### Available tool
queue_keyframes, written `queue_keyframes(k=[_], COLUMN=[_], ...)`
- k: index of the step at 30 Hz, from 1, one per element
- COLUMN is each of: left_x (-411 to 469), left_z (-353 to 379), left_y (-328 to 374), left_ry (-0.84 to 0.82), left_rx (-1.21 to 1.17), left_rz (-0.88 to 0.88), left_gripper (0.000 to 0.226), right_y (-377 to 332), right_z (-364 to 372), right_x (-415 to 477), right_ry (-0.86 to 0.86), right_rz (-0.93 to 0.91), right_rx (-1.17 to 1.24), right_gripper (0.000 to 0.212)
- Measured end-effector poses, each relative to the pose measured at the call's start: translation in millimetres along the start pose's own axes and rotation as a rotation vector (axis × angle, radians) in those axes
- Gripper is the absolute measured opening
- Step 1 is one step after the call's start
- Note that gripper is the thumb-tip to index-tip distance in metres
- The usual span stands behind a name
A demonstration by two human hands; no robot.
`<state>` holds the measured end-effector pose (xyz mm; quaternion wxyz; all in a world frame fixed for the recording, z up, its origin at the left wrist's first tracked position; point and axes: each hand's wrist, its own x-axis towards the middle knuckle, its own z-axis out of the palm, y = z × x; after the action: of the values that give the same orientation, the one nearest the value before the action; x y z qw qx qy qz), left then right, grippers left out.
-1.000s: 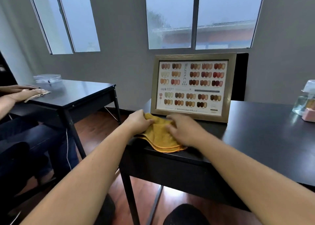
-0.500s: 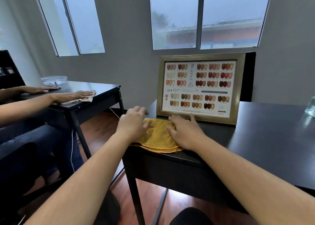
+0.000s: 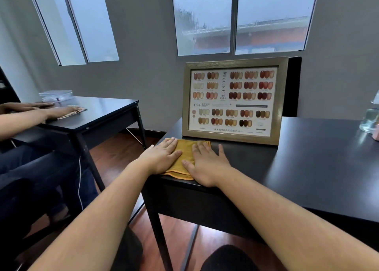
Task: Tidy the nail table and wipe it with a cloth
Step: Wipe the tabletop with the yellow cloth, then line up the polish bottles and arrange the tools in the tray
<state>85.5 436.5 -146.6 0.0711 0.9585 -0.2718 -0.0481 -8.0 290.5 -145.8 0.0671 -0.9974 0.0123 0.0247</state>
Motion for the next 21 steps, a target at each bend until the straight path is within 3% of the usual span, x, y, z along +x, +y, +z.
queue_keyframes(k=[6,11,15,21], left_x=[-5.4,-16.7,-21.2,-17.9], left_z=[-2.5,-19.1,-33.4,-17.2], left_y=[3.4,25.1,77.7,176.5], left_ry=[0.062,0.301,0.367,0.307], left_rx=[-0.079,-0.218,-0.253,-0.207], left_rz=[-0.011,0.026,0.144,0.332], left_gripper=[0.058,0.049,0.047,0.052], right_y=[11.5,68.2,120.2,169.8], right_z=[-13.0,-56.9,-73.8,-58.8], right_x=[-10.8,-35.8,-66.6,-119.7], right_ry=[0.02,0.374,0.539,0.478], right_rz=[-0.052,0.015,0.161,0.285], right_rx=[0.165,0.575,0.607,0.47], right_gripper=[0.065,0.045,0.036,0.037])
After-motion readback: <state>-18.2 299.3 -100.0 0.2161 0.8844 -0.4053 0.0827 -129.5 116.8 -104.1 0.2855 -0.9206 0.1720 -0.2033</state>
